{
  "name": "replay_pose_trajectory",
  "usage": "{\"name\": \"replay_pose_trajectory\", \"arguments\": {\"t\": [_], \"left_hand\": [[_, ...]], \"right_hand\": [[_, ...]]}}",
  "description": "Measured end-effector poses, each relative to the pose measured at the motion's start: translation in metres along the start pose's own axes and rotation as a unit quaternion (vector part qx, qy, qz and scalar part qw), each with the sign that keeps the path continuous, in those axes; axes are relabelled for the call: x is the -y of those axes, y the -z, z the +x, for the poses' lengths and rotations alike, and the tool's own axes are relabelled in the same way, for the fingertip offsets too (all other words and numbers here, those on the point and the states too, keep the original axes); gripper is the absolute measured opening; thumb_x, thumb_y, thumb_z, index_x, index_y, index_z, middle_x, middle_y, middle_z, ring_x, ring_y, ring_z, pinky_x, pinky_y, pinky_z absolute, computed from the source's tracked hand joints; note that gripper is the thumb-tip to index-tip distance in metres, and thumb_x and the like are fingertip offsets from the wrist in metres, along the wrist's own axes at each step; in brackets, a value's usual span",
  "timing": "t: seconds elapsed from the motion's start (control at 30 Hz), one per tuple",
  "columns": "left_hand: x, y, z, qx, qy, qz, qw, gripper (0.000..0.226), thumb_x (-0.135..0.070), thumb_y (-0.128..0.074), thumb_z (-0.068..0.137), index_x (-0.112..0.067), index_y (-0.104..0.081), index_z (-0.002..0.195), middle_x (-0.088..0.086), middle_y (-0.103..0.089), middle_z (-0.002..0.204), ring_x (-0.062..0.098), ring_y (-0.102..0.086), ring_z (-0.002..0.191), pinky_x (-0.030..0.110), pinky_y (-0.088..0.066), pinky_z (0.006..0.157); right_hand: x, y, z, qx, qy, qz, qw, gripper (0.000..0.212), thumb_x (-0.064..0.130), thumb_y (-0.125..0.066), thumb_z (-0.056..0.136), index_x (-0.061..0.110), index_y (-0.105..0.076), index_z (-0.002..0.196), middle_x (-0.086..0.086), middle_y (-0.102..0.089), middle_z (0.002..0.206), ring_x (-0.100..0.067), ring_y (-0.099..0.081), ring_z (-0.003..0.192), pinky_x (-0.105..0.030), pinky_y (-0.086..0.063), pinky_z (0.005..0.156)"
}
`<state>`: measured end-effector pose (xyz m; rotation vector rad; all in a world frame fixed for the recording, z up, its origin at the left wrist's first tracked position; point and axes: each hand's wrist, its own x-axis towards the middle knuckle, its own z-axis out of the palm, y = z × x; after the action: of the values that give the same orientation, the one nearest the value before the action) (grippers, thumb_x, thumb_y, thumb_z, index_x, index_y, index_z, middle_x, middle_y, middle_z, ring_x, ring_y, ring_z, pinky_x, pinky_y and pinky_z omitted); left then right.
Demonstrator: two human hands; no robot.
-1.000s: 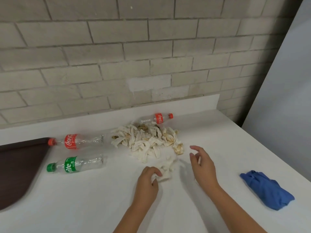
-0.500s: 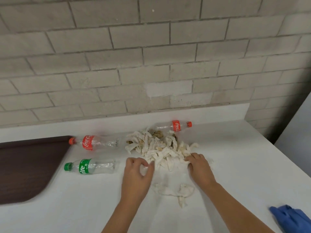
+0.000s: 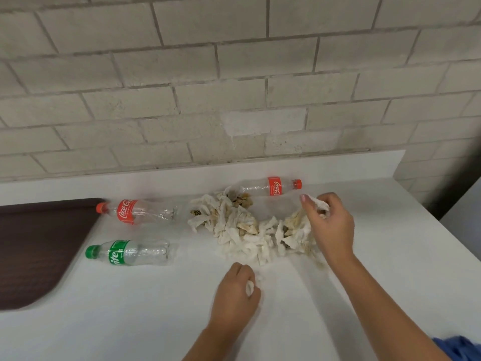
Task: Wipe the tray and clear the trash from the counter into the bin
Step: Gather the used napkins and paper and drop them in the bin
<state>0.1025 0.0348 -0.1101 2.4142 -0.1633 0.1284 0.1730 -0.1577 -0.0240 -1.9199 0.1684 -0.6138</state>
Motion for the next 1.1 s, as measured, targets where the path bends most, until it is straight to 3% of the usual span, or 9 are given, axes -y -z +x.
{"name": "replay_pose_trajectory", "arguments": {"t": [0.17,0.3,0.43,0.53,0.6,0.67,0.77,0.93,1.1], "left_hand": [[0.003,0.020,-0.010,-0.069,0.106,-0.152,0.980,0.017,-0.029,-0.048,0.074,-0.037,-0.046,0.089,-0.004,-0.062,0.075,0.012,-0.061,0.059,0.033,-0.051,0.057],[-0.003,0.032,-0.004,-0.128,0.119,-0.206,0.963,0.032,-0.012,-0.053,0.076,-0.042,-0.053,0.089,-0.009,-0.061,0.092,0.013,-0.062,0.078,0.026,-0.052,0.060],[-0.020,0.044,0.010,-0.173,0.091,-0.210,0.958,0.046,0.009,-0.051,0.078,-0.033,-0.061,0.094,-0.015,-0.058,0.103,0.002,-0.058,0.089,0.009,-0.047,0.060],[-0.033,0.057,0.019,-0.198,0.105,-0.270,0.936,0.040,0.006,-0.048,0.082,-0.029,-0.067,0.084,-0.011,-0.065,0.089,0.014,-0.054,0.057,0.025,-0.049,0.050],[-0.039,0.069,0.021,-0.202,0.107,-0.294,0.928,0.037,0.005,-0.045,0.083,-0.025,-0.065,0.075,-0.001,-0.060,0.068,0.013,-0.034,0.042,0.021,-0.032,0.040],[-0.047,0.080,0.023,-0.211,0.099,-0.304,0.924,0.031,0.001,-0.046,0.086,-0.021,-0.062,0.070,0.004,-0.047,0.058,0.012,-0.028,0.041,0.020,-0.026,0.039],[-0.051,0.089,0.027,-0.222,0.100,-0.273,0.931,0.023,-0.021,-0.060,0.088,-0.017,-0.058,0.066,-0.001,-0.058,0.061,0.005,-0.047,0.052,0.014,-0.039,0.051],[-0.038,0.064,0.032,-0.132,0.134,-0.102,0.977,0.020,-0.043,-0.068,0.079,-0.026,-0.058,0.074,-0.010,-0.066,0.080,0.009,-0.052,0.051,0.021,-0.039,0.051],[-0.013,0.014,0.024,0.003,0.054,0.087,0.995,0.057,-0.062,-0.064,0.073,-0.026,-0.057,0.116,-0.002,-0.056,0.106,0.016,-0.053,0.099,0.025,-0.045,0.079]], "right_hand": [[0.022,0.006,0.003,-0.073,-0.010,0.135,0.988,0.022,0.022,-0.074,0.080,0.026,-0.052,0.081,0.011,-0.053,0.067,0.002,-0.052,0.056,-0.012,-0.042,0.060],[0.028,0.011,0.010,-0.095,0.007,0.132,0.987,0.022,0.021,-0.074,0.081,0.020,-0.055,0.092,0.014,-0.053,0.072,0.005,-0.052,0.060,-0.009,-0.041,0.062],[-0.008,0.002,0.013,0.074,-0.032,-0.148,0.986,0.054,0.058,-0.064,0.076,0.028,-0.047,0.118,0.004,-0.062,0.099,-0.018,-0.063,0.084,-0.029,-0.047,0.071],[-0.045,-0.010,-0.003,0.259,-0.073,-0.334,0.903,0.083,0.080,-0.050,0.070,0.037,-0.031,0.138,-0.005,-0.050,0.122,-0.027,-0.058,0.107,-0.036,-0.049,0.083],[-0.063,-0.014,-0.017,0.285,-0.060,-0.394,0.871,0.081,0.079,-0.049,0.071,0.034,-0.038,0.138,-0.005,-0.047,0.121,-0.025,-0.052,0.112,-0.035,-0.047,0.086],[-0.073,-0.014,-0.027,0.231,-0.031,-0.391,0.891,0.069,0.073,-0.051,0.076,0.027,-0.052,0.126,-0.004,-0.048,0.111,-0.023,-0.053,0.103,-0.034,-0.048,0.081],[-0.075,-0.013,-0.037,0.157,-0.022,-0.311,0.937,0.046,0.054,-0.064,0.080,0.016,-0.063,0.106,-0.004,-0.049,0.101,-0.026,-0.058,0.089,-0.036,-0.051,0.073],[-0.071,-0.004,-0.048,0.122,-0.081,-0.162,0.976,0.022,0.029,-0.070,0.078,0.024,-0.049,0.082,0.011,-0.059,0.074,-0.012,-0.059,0.067,-0.021,-0.039,0.054],[-0.061,0.014,-0.059,0.054,-0.121,-0.037,0.991,0.022,0.015,-0.068,0.080,0.016,-0.049,0.069,0.000,-0.053,0.057,-0.005,-0.048,0.049,-0.016,-0.037,0.048]]}}
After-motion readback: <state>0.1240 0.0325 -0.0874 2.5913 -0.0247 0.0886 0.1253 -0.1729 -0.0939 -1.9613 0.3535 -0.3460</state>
